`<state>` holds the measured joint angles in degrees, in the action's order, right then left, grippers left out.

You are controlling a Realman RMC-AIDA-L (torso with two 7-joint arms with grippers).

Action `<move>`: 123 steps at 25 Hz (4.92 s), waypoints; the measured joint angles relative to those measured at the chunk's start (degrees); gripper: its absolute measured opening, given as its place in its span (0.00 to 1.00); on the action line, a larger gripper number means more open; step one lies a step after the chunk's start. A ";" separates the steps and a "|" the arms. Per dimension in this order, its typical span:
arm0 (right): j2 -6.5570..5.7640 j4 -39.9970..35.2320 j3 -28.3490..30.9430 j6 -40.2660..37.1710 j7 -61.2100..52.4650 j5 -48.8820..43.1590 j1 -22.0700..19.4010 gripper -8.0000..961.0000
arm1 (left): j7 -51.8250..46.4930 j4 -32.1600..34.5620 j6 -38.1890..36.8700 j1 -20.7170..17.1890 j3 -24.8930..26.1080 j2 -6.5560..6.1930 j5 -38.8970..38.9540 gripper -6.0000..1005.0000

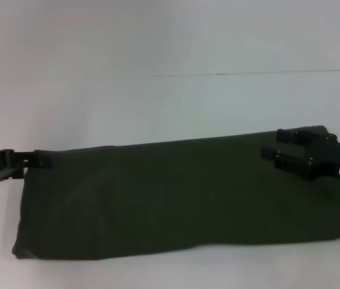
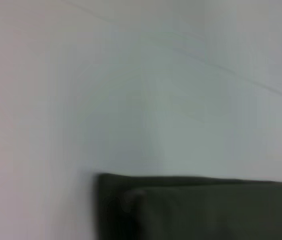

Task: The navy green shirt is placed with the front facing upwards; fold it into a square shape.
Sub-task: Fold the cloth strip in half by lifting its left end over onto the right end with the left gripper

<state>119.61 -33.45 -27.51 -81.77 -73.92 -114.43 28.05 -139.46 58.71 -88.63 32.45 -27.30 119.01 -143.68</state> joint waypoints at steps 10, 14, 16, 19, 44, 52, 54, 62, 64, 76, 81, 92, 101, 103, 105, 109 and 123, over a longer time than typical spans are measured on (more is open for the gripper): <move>0.00 -0.01 -0.26 0.30 -0.09 -0.07 -0.14 0.69 | 1.04 -6.19 -5.38 -0.50 -0.37 -1.10 4.73 0.89; 0.00 -0.01 -0.39 0.31 -0.09 -0.09 -0.07 0.69 | 1.83 -9.39 -2.69 -0.74 -0.45 -1.44 3.97 0.89; 0.00 -0.02 -0.46 0.31 -0.09 -0.10 -0.03 0.69 | 2.12 -10.44 -1.06 -0.77 -0.53 -1.48 2.95 0.89; 0.00 -0.04 -0.50 0.31 -0.09 -0.09 0.05 0.69 | 2.17 -11.26 0.92 -0.79 -0.74 -1.49 1.70 0.88; 0.09 0.01 -0.53 0.26 -0.09 -0.07 -0.23 0.69 | 1.20 -4.92 2.95 -1.40 -2.79 -0.85 1.11 0.88; 0.00 0.07 -0.53 0.30 -0.09 0.09 -0.54 0.69 | -0.22 -4.34 4.39 -1.04 -3.23 -0.27 -2.98 0.87; 0.00 0.04 -0.53 0.29 -0.09 0.09 -0.54 0.69 | -0.56 -4.43 4.94 -1.03 -3.87 -0.22 -3.28 0.87; 0.00 -0.05 -0.53 0.13 -0.09 0.05 -0.54 0.69 | -0.80 -4.73 5.78 -1.27 -4.43 0.19 -3.44 0.87; 0.00 -0.04 -0.53 0.07 -0.09 0.03 -0.54 0.69 | -0.88 -4.75 5.89 -1.32 -4.64 0.23 -3.64 0.87; 0.09 0.14 -0.53 -0.11 -0.09 0.00 -0.54 0.69 | -1.48 -5.54 6.55 -1.14 -5.22 0.54 -5.63 0.87; 0.09 0.14 -0.53 -0.16 -0.09 0.00 -0.60 0.69 | -1.46 -5.64 6.54 -0.87 -5.22 0.83 -5.40 0.86; 0.09 0.14 -0.53 -0.24 -0.09 0.00 -0.79 0.69 | -1.00 -8.16 6.72 0.43 -5.22 0.97 -5.19 0.86; 0.09 0.14 -0.53 -0.24 -0.09 0.00 -0.85 0.69 | -0.64 -9.78 6.73 1.47 -5.21 1.05 -5.08 0.86; 0.09 0.14 -0.53 -0.24 -0.09 0.00 -0.88 0.69 | -0.52 -9.84 6.71 1.62 -5.22 1.07 -5.03 0.86; 0.09 0.14 -0.53 -0.24 -0.09 0.00 -0.89 0.69 | -0.40 -9.89 6.51 1.86 -5.22 1.12 -4.97 0.86; 0.09 0.14 -0.53 -0.30 -0.09 0.00 -0.90 0.69 | 0.37 -9.91 6.12 2.12 -6.44 1.63 -4.94 0.82; 0.09 0.14 -0.53 -0.42 -0.09 0.12 -1.44 0.69 | 0.77 -7.94 6.03 2.10 -7.94 2.14 -2.71 0.46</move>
<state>119.70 -33.31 -28.04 -82.18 -74.00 -114.31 26.61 -138.69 50.77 -82.60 34.55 -35.24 121.15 -146.39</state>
